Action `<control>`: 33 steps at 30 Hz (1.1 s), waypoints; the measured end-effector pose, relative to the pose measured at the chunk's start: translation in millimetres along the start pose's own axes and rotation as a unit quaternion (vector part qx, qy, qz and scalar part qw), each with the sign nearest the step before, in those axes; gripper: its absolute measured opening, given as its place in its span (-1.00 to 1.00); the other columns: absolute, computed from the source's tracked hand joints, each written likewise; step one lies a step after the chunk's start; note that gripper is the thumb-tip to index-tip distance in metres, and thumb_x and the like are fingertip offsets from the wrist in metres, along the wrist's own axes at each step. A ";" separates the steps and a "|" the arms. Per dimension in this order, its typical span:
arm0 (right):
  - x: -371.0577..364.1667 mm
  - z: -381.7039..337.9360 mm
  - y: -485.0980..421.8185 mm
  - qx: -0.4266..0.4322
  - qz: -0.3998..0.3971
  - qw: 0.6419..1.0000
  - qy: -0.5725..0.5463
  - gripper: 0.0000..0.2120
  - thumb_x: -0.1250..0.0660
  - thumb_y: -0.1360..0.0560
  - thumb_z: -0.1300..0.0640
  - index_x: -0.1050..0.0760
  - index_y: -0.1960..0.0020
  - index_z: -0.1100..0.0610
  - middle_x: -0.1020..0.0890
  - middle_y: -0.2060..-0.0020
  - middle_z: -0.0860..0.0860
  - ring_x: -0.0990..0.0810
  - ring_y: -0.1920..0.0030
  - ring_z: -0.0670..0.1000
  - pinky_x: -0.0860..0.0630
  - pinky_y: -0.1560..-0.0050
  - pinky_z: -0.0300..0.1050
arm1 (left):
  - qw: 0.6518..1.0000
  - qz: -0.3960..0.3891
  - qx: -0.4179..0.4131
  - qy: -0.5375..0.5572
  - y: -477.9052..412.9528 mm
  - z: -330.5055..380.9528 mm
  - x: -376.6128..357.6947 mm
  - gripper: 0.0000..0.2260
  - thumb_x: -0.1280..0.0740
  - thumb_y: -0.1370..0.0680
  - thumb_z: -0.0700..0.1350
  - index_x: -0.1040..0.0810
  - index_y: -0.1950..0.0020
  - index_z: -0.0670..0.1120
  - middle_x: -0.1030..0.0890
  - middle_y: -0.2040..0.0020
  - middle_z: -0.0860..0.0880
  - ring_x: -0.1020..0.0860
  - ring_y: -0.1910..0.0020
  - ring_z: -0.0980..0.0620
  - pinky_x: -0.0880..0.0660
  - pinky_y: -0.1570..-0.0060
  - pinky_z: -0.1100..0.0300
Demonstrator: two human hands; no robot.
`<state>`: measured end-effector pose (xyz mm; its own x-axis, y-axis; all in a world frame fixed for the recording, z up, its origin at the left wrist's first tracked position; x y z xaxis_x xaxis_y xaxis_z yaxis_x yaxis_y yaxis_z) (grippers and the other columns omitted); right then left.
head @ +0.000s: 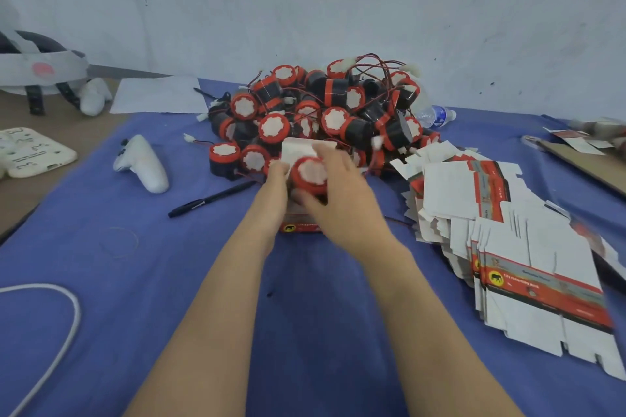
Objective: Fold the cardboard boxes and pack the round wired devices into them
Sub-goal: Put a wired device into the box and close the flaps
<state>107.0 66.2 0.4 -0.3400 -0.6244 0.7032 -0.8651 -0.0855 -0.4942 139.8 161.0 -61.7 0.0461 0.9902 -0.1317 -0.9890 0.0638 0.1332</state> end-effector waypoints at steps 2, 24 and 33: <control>-18.2 13.7 5.4 -0.035 -0.032 0.999 0.009 -0.40 -0.37 -0.51 0.00 -0.21 -0.46 0.08 -0.36 -0.38 0.01 -0.42 -0.28 0.08 -0.37 -0.05 -0.15 | 0.999 0.036 0.011 0.011 1.0 -0.5 5.4 -0.67 -0.05 -0.63 -0.01 -0.59 -0.10 -0.04 -0.66 -0.02 -0.03 -0.60 0.01 0.05 -0.55 0.12 0.20; -7.5 26.9 11.3 -0.084 -0.045 0.993 0.072 -0.48 -0.39 -0.46 -0.10 -0.34 -0.32 0.06 -0.57 -0.14 0.02 -0.54 -0.07 0.07 -0.44 0.09 -0.10 | 0.995 0.005 0.026 -0.093 -2.2 -7.9 -10.9 -0.69 -0.11 -0.60 -0.05 -0.56 -0.21 -0.07 -0.63 -0.13 -0.10 -0.57 -0.13 -0.08 -0.49 -0.23 -0.08; -17.2 17.5 11.3 -0.062 -0.070 0.989 0.112 -0.78 -0.28 -0.53 -0.01 -0.47 -0.05 0.14 -0.47 0.05 0.01 -0.40 0.12 -0.01 -0.28 0.19 -0.17 | 0.989 0.049 -0.030 -0.135 -6.7 -6.1 2.6 -0.69 -0.23 -0.56 0.04 -0.45 -0.26 -0.04 -0.56 -0.13 0.01 -0.53 -0.03 0.07 -0.49 0.10 0.13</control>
<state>109.6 62.3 -26.3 -0.2746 -0.4243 0.8629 -0.9434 -0.0548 -0.3272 145.6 162.4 -68.9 -0.0233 0.9888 0.1476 -0.9967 -0.0345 0.0735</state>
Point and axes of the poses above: each hand's wrist, its own y-axis away from the middle knuckle, its own x-axis out of the back of the hand, z = x × y, the point moved 9 cm from there along -y, towards the middle knuckle
